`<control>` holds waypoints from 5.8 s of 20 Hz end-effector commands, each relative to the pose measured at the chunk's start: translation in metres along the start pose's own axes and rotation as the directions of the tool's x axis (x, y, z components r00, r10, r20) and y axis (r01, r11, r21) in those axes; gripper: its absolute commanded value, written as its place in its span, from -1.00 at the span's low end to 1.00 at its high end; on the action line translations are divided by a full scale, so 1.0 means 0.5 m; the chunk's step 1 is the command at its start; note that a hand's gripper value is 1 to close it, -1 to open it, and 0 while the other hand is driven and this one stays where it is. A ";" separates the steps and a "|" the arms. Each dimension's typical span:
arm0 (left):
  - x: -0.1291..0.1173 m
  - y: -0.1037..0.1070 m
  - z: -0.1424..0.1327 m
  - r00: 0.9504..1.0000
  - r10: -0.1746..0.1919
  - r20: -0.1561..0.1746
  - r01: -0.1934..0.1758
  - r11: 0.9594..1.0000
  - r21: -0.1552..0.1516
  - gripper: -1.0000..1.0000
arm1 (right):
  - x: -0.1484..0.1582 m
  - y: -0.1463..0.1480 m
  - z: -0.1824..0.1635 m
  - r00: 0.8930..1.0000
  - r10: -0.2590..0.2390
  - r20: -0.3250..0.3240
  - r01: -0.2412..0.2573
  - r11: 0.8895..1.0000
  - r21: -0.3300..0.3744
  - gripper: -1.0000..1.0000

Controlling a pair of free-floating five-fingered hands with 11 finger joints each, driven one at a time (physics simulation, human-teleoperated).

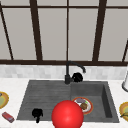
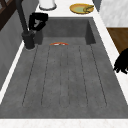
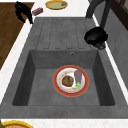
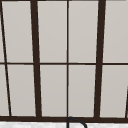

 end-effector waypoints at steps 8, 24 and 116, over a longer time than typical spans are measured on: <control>0.000 0.000 0.000 1.000 0.000 0.000 0.000 1.000 0.000 0.00 | -0.008 0.051 0.049 0.998 -0.059 -0.015 0.054 0.974 -0.218 1.00; 0.000 0.000 0.000 1.000 0.000 0.000 0.000 1.000 0.000 0.00 | -0.006 0.105 0.061 0.982 -0.182 -0.044 0.139 0.866 -0.480 1.00; 0.000 0.000 0.000 1.000 0.000 0.000 0.000 1.000 0.000 0.00 | 0.066 -0.276 0.433 0.942 -0.105 -0.318 0.104 0.994 -0.018 -1.00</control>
